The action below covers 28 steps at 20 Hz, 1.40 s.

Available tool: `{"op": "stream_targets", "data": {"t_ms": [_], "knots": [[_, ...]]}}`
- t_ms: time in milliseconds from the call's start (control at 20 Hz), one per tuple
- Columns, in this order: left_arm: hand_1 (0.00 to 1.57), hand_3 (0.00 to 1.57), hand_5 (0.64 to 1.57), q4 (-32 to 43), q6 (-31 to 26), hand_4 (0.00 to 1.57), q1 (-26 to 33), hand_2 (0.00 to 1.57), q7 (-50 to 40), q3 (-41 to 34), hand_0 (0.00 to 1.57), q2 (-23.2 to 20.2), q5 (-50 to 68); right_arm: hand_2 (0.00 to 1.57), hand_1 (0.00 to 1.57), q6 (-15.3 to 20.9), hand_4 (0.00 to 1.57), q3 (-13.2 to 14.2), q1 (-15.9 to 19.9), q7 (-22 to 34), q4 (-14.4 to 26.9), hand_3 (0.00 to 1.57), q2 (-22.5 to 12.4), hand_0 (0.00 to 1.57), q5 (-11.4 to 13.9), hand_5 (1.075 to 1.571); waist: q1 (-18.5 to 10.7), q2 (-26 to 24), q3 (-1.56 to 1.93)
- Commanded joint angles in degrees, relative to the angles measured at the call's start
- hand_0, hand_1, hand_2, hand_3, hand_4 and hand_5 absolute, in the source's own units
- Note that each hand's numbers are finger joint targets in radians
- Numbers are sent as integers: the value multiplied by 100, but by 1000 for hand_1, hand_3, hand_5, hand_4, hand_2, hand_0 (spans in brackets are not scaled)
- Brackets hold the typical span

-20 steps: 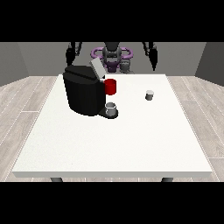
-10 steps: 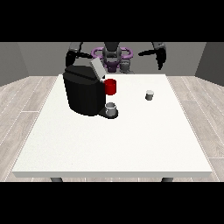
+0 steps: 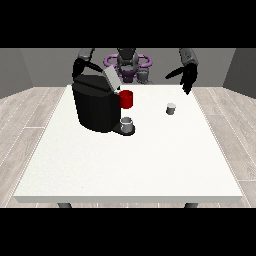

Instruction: Insert the coffee pod into the coffee machine and close the lid

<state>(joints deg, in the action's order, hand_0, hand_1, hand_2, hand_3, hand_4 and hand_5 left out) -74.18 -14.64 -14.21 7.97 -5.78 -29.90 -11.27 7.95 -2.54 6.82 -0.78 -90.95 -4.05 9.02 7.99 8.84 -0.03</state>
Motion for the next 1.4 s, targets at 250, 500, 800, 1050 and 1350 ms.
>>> {"op": "stream_targets", "data": {"t_ms": [250,500,800,1050,1350], "knots": [[0,0,1571,1556,-55,0,-929,0,411,16,0,-393,-719,0,0,251,0,-454,418,552,-257,0,395,0,360,1571,344,650,-4],[0,0,1571,1939,336,0,-860,0,733,361,0,-262,-1386,0,0,379,0,-435,240,340,37,0,396,0,315,1571,146,668,0],[760,622,1571,2358,845,0,-1319,877,782,426,760,87,-1823,0,0,23,0,88,572,266,631,0,216,0,-38,1571,10,509,1],[1071,914,1571,2361,1536,448,-1707,1107,802,678,1071,254,-2406,0,0,133,0,-48,820,9,1043,0,367,0,137,1571,48,856,2],[757,811,1571,2932,1416,339,-1902,950,1000,901,757,-116,-2994,0,0,173,0,-12,1035,21,1090,0,379,0,155,1571,111,946,1]]}}
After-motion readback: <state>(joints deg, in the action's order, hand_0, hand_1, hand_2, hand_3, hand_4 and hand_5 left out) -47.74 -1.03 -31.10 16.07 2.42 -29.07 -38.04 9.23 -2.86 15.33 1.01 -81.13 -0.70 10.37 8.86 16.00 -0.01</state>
